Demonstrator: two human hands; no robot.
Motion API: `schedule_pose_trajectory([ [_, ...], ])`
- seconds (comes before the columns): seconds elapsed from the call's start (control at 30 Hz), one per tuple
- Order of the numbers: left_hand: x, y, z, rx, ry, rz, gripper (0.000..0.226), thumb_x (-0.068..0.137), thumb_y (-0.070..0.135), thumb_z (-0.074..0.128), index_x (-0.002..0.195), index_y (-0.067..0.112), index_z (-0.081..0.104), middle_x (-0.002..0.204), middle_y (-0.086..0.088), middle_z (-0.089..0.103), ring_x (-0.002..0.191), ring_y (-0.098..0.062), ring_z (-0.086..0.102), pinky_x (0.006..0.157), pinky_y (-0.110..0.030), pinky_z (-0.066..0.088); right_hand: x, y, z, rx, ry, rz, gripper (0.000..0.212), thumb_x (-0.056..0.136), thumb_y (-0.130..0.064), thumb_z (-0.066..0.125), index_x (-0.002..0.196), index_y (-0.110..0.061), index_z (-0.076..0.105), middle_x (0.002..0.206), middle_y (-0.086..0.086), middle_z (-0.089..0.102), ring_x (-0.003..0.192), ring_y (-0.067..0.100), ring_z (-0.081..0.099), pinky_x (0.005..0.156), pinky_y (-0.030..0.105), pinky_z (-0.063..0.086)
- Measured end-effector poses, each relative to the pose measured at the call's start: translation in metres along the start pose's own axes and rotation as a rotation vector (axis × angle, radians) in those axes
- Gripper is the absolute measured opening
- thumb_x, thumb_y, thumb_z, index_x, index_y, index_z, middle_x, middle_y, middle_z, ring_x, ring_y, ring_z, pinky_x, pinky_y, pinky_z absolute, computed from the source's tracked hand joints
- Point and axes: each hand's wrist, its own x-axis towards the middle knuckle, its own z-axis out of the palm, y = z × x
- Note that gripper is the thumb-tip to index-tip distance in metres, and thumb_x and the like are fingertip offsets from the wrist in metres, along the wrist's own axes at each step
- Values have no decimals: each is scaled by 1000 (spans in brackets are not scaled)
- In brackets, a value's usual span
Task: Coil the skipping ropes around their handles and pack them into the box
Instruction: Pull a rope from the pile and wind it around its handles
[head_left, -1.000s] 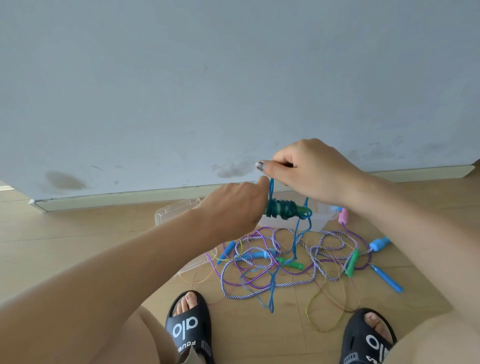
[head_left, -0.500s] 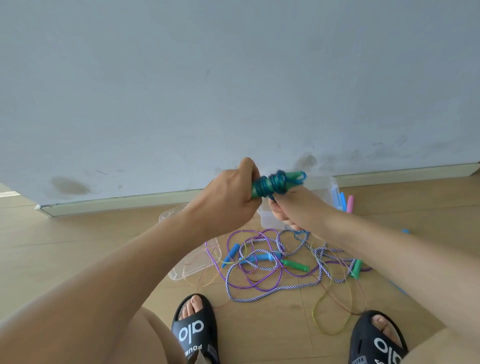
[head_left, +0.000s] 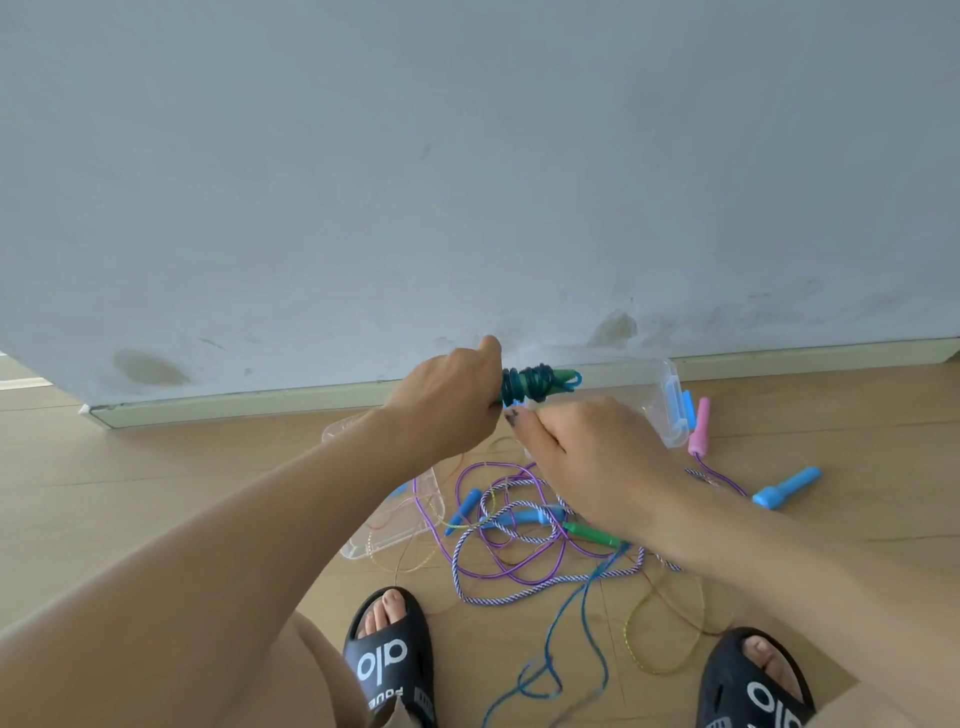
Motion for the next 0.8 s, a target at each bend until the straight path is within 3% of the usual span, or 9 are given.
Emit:
schedule_pose_trajectory([
  [0.2,0,-2,2,137,50,79,18,93,17,47,94,13,30,63,-1,39,51,-25,40,48,-34,27,3,8,-41,-98,95,-40,57,100,-46,43,56,-13,29,41,3,32,44,17,32,45,28,16],
  [0.27,-1,-1,2,185,53,118,17,94,18,47,96,14,30,64,0,40,50,-25,39,48,-34,29,8,14,-48,-51,110,-46,57,98,-46,47,55,-12,30,40,0,35,45,16,34,46,28,17],
  [0.33,-3,3,2,240,53,177,16,94,19,45,104,14,33,68,-1,45,56,-30,44,50,-36,32,14,19,-56,-8,132,-48,58,97,-46,51,55,-12,30,43,1,26,46,16,27,47,31,20],
  [0.43,-8,16,0,273,68,268,17,96,23,43,108,16,33,72,0,43,59,-32,44,52,-36,31,22,23,-69,69,130,-39,58,98,-44,53,56,-11,31,46,-2,20,41,15,26,36,20,22],
  [0.5,-13,26,-2,217,88,320,17,95,25,43,102,18,30,73,0,46,60,-33,46,52,-37,34,28,29,-71,122,115,-22,57,98,-44,53,58,-10,30,49,-3,18,41,15,23,35,21,22],
  [0.6,-21,35,-7,77,120,354,22,92,27,50,97,19,29,77,-3,54,62,-35,49,52,-38,36,41,44,-62,202,32,15,56,96,-44,55,56,-16,27,52,-3,17,48,12,17,52,33,18],
  [0.7,-26,33,-13,-68,145,327,22,89,25,55,100,21,36,76,-1,58,62,-34,48,51,-37,36,47,55,-43,302,-74,71,53,96,-38,57,56,-15,32,51,-1,22,48,12,20,52,33,18],
  [0.8,-28,27,-14,-140,138,260,25,88,22,56,95,24,32,74,-2,57,62,-34,49,51,-37,36,48,52,-36,402,-63,75,55,98,-36,56,55,-13,30,50,1,22,48,14,19,49,29,18],
])
